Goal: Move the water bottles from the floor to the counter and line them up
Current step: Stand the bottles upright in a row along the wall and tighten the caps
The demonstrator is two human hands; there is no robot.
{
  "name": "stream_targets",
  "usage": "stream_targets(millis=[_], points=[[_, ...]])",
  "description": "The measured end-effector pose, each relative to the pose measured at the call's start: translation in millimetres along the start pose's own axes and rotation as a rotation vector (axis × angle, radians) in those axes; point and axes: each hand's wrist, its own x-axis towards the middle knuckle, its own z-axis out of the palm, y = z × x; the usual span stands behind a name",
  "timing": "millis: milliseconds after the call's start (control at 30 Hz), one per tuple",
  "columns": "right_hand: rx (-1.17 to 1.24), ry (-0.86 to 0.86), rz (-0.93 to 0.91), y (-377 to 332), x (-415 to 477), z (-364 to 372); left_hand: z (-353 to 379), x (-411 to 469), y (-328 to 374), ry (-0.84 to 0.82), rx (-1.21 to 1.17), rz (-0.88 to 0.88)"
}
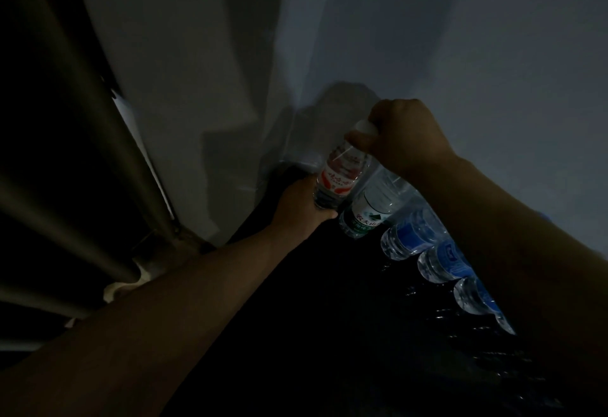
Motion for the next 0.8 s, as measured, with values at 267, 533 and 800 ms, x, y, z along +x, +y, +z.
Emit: stream_targets(millis=[267, 533, 800], points=[[0.08, -0.048, 0.134, -5.2, -19.4, -21.7, -20.8, -41.5, -1.4, -0.106, -0.092, -0.112], [0.133, -0.128, 0.066, 28.6, -69.7, -37.6, -24.3, -77.2, 4.5, -0.136, -0.143, -0.109], [0.099, -0.165, 0.033, 43.8, -60.4, -28.7, 3.3, -69.4, 11.7, -0.264, -0.118, -0.152]])
